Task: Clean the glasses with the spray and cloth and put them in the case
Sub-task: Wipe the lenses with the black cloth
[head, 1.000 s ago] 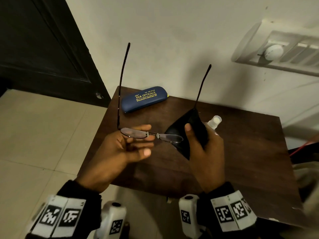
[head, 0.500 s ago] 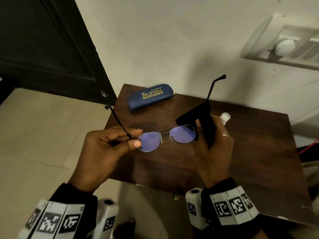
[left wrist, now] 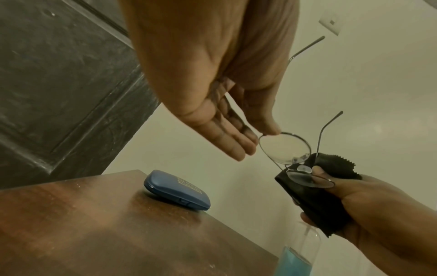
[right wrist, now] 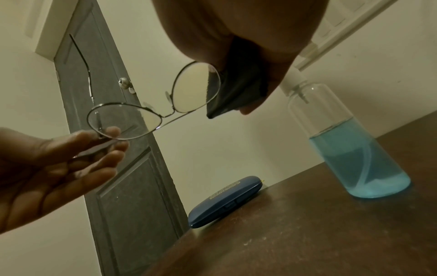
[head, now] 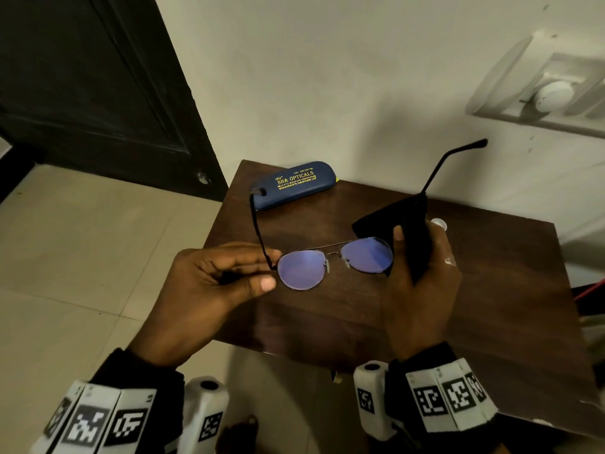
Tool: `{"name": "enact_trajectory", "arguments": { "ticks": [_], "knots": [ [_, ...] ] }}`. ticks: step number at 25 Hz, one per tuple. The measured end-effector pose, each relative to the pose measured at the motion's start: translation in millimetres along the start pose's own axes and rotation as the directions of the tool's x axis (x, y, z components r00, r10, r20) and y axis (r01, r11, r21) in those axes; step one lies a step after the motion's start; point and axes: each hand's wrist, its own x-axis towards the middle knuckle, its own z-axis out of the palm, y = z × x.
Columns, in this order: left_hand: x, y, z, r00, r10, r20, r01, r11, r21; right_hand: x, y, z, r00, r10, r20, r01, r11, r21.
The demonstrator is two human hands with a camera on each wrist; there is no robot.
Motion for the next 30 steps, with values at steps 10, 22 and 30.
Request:
{"name": "enact_trajectory", "arguments": {
  "ticks": [10, 22, 30],
  "knots": [
    [6, -7, 4, 0.952, -0.026, -0.306, 0.021, 1.0, -0.019, -7, -8, 6, 0.999, -0.026, 0.034, 0.025, 0.999, 0.043],
    [2, -3, 7, 0.936, 0.255, -0.241, -0.185, 0.942, 0.279, -5, -13, 3, 0.989, 0.137, 0.049, -0.138, 0.99, 0.033],
    [10, -8, 18, 0.898, 0.221, -0.381, -0.107, 0.949, 0.297, -26, -37, 12, 0.987, 0.157, 0.024, -0.159, 0.977, 0.139]
  ]
}}
